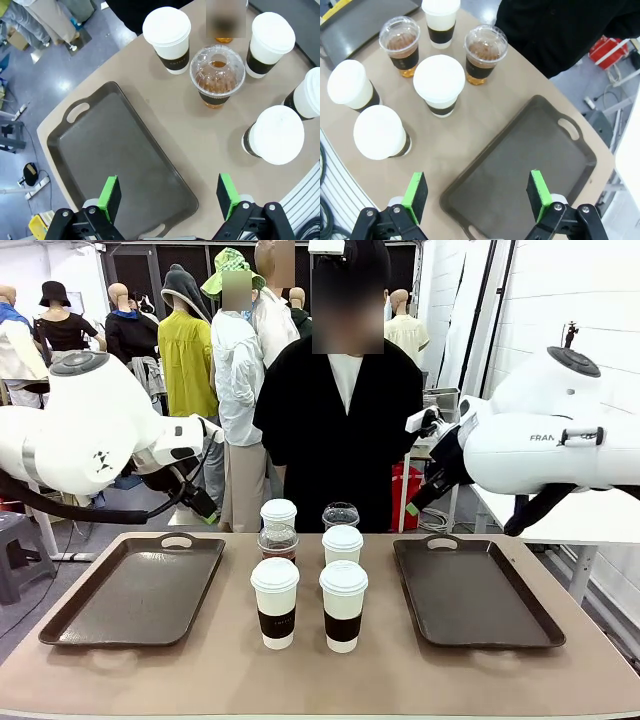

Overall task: Distribute the coffee onto the tray.
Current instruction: Pick up one iced Americano and place it on the right Handle tray.

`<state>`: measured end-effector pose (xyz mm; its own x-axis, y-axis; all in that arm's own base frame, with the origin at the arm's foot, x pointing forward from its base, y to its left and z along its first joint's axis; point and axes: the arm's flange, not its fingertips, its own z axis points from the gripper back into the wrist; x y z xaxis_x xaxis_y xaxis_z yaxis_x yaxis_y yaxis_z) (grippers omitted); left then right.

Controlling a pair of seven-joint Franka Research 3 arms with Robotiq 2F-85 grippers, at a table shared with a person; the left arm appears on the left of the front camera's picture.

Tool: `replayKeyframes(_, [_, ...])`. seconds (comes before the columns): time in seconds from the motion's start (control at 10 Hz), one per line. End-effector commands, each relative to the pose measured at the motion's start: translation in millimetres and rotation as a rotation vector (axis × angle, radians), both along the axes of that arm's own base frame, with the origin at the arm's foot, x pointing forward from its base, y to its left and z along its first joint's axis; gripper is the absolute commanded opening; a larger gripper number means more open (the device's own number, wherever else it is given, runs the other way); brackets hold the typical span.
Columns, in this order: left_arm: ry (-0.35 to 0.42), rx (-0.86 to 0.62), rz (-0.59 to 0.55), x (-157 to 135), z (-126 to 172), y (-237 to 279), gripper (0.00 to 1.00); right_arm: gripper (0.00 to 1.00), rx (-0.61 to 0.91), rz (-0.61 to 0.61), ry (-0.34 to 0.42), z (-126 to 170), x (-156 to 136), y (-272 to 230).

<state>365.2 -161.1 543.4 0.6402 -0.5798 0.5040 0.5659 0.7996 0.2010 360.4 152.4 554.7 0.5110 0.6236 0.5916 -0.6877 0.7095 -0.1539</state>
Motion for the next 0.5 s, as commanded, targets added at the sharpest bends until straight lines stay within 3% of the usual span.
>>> replayKeyframes(0.0, [0.005, 0.008, 0.005, -1.9, -3.3, -0.2, 1.00, 1.00, 0.016, 0.045, 0.030, -11.2, 7.9, -0.1])
replayKeyframes(0.4, [-0.013, -0.021, -0.051, -4.6, 1.6, 7.0, 1.00, 1.00, 0.074, 0.075, 0.021, -9.3, 6.3, -12.8])
